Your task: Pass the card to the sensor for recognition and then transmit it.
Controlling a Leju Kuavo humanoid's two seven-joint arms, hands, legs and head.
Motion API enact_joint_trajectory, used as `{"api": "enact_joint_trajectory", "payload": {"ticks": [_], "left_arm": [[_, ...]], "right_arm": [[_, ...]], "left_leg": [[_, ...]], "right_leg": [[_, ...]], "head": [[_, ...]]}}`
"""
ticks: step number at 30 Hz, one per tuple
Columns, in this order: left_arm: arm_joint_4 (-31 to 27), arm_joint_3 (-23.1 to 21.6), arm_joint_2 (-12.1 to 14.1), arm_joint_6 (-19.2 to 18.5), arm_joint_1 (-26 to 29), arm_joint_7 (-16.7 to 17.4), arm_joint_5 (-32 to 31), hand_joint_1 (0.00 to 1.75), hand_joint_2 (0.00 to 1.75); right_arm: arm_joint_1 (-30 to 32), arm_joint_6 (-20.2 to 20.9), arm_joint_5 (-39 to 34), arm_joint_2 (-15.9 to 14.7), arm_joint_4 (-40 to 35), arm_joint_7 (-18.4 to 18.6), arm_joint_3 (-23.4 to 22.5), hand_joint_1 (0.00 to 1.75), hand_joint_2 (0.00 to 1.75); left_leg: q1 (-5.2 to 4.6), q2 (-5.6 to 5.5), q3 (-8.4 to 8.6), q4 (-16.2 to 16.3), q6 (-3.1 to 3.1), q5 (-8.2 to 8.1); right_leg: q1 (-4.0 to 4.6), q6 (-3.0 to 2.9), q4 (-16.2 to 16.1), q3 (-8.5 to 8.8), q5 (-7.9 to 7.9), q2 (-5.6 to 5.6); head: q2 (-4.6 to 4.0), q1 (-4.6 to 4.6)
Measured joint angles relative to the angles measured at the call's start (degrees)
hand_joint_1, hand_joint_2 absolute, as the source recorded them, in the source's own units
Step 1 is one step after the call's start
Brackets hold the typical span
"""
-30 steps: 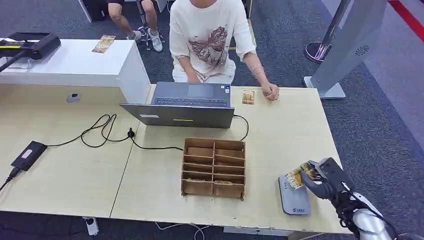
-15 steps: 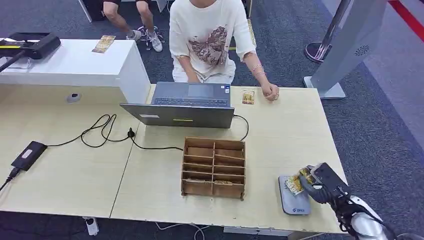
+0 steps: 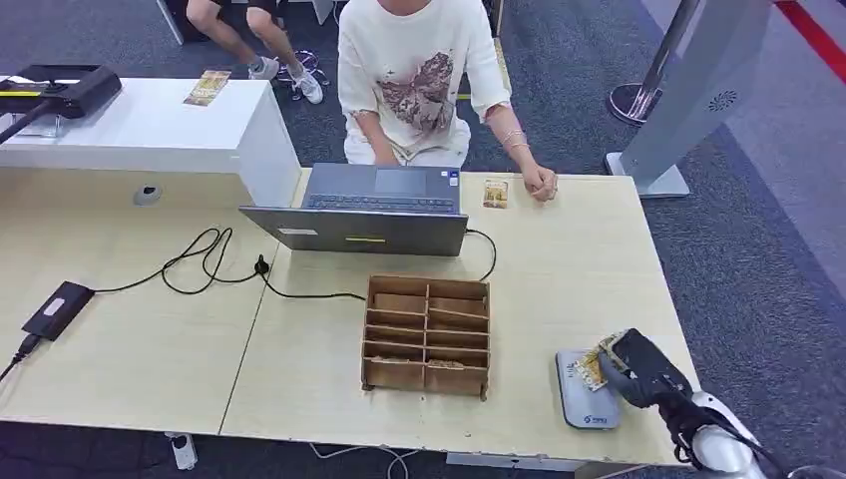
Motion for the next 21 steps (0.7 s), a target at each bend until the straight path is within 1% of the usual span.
{"api": "enact_joint_trajectory", "payload": {"ticks": [8,11,21], "left_arm": [[0.0,0.26,-0.07,0.04,0.0,0.0,0.02,0.0,0.0],[0.0,0.37,-0.09,0.04,-0.05,0.02,0.02,0.0,0.0],[0.0,0.5,-0.11,0.07,-0.04,0.0,0.2,0.0,0.0]], "right_arm": [[-0.91,-2.12,4.57,0.0,1.03,1.07,0.81,1.75,1.75],[-1.78,-3.5,6.73,0.11,1.53,1.7,1.05,1.75,1.75],[-2.07,-4.13,8.61,0.42,2.27,2.01,1.57,1.75,1.75]], "left_leg": [[0.0,0.01,0.01,0.0,0.0,0.0],[0.01,-0.01,0.05,0.0,0.0,0.0],[0.01,-0.03,0.03,0.0,0.0,0.0]], "right_leg": [[0.0,0.0,0.0,0.01,0.0,0.0],[0.01,0.0,0.0,0.05,0.0,-0.01],[0.01,0.01,0.0,0.06,0.0,-0.04]], "head": [[0.0,0.0],[0.0,0.0],[0.0,0.0]]}}
